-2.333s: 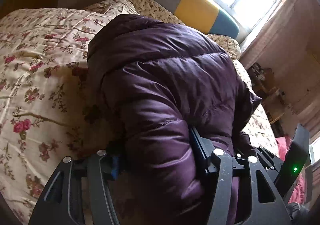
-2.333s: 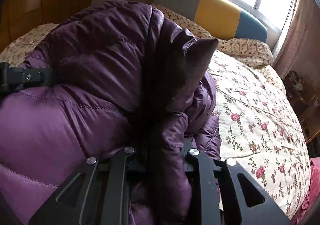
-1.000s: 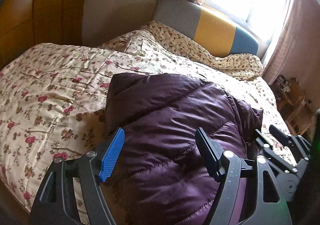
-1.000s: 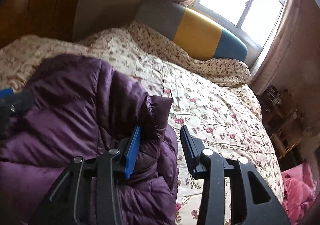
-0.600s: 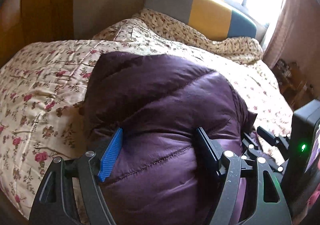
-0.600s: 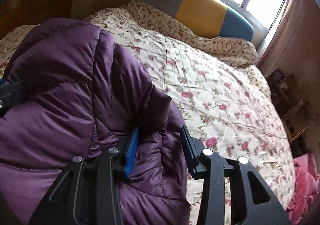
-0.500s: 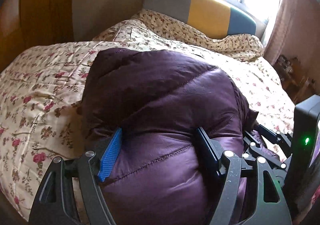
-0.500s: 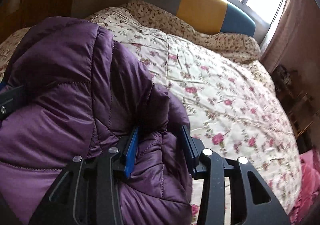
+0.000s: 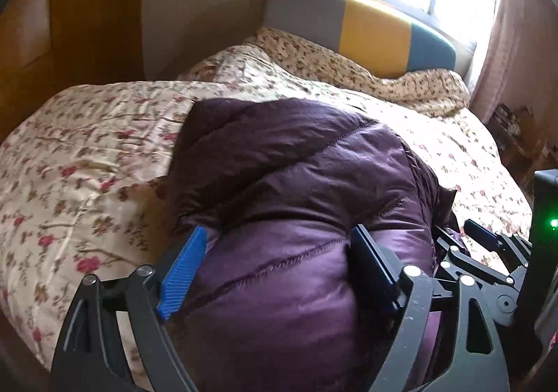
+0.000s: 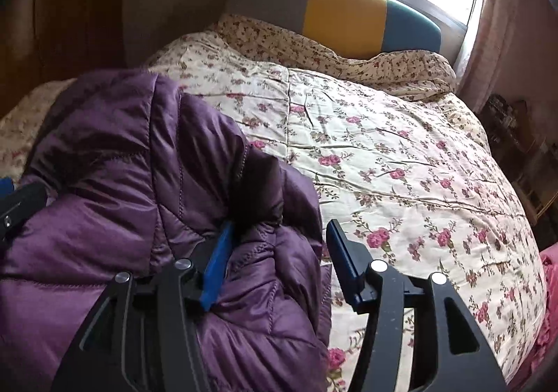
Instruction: Fold large clothes
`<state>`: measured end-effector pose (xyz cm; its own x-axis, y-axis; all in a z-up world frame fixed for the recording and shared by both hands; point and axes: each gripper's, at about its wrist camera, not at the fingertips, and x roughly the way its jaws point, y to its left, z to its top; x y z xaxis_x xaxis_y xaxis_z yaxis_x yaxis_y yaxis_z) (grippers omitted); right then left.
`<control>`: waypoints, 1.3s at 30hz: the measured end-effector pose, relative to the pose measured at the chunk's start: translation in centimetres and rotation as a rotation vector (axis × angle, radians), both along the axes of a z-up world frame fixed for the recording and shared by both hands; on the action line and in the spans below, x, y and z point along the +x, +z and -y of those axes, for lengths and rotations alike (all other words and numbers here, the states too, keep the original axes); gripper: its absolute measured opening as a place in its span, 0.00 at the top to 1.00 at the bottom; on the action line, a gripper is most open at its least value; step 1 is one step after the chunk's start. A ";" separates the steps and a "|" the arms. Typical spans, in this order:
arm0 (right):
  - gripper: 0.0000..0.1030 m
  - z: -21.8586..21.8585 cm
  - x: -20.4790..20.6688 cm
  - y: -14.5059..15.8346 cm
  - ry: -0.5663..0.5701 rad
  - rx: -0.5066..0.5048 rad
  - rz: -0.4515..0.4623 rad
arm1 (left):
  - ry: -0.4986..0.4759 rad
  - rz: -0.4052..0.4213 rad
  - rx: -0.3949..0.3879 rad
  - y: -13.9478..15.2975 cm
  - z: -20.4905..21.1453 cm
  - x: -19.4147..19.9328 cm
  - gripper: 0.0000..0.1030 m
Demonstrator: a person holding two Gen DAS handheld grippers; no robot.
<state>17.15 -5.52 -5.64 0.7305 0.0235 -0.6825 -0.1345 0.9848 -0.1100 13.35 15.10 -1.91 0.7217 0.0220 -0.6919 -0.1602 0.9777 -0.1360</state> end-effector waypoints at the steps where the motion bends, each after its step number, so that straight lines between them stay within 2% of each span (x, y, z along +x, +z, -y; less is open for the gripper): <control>1: 0.46 0.0 -0.4 0.4 0.001 0.007 0.007 | 0.004 0.004 0.005 0.3 0.1 -0.4 0.17; 6: 0.40 0.3 -2.8 2.5 0.013 0.043 0.038 | 0.018 0.037 0.028 1.9 0.7 -2.6 0.15; 7: 0.39 0.2 -3.2 2.8 0.017 0.046 0.042 | 0.018 0.044 0.028 2.2 0.8 -3.0 0.13; 13: 0.35 0.5 -7.1 4.4 0.038 0.067 0.048 | 0.035 0.076 0.013 3.3 1.2 -5.7 0.12; 23: 0.29 0.4 -11.8 4.3 0.078 0.094 0.016 | 0.082 0.070 -0.034 3.0 1.7 -10.8 0.10; 30: 0.25 0.9 -13.8 4.1 0.086 0.095 0.006 | 0.082 0.063 -0.025 2.8 2.6 -13.5 0.07; 39: 0.21 1.0 -15.4 4.6 0.096 0.080 0.035 | 0.102 0.073 -0.008 3.3 3.4 -15.4 0.04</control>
